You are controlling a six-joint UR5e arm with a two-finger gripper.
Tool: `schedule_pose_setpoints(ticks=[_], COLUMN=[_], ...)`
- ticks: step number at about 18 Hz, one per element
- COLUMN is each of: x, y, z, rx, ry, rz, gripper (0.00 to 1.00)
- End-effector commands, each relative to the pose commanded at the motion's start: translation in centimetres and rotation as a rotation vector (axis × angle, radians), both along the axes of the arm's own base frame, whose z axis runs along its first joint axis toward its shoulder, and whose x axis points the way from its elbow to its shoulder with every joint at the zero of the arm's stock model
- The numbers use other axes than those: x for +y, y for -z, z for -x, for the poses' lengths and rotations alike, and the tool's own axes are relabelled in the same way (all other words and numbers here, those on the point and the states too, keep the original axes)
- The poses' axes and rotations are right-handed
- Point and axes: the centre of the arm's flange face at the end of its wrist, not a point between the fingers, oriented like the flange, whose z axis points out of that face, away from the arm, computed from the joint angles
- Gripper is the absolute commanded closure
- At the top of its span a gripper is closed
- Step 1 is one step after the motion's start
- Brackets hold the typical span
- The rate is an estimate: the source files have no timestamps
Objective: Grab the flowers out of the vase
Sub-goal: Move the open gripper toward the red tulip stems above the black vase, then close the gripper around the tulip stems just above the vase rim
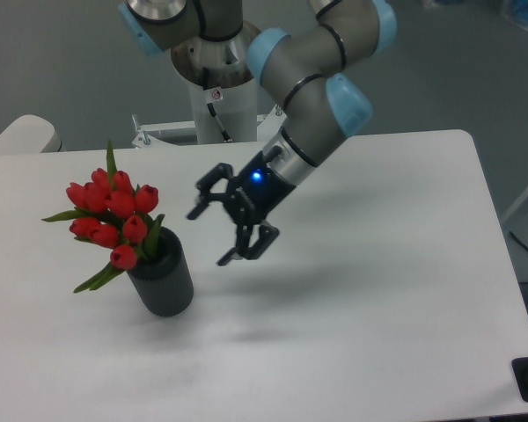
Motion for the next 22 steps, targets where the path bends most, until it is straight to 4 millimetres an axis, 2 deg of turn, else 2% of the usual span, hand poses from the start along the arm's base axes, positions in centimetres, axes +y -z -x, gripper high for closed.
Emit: schedule_pose_setpoints(ticks=[10,17,20,22], x=[1.8,2.0,1.9,1.9], y=[1.7,2.7,3.5,3.6], z=[-3.7,-4.8,-4.8,-4.9], rx=[-0.025,-0.033,-0.011,0.005], ry=[0.071,0.092,0.115,0.126], rz=[0.013,0.018,0.0,-0.012], gripper=[0.0,0.01,0.57,0.89])
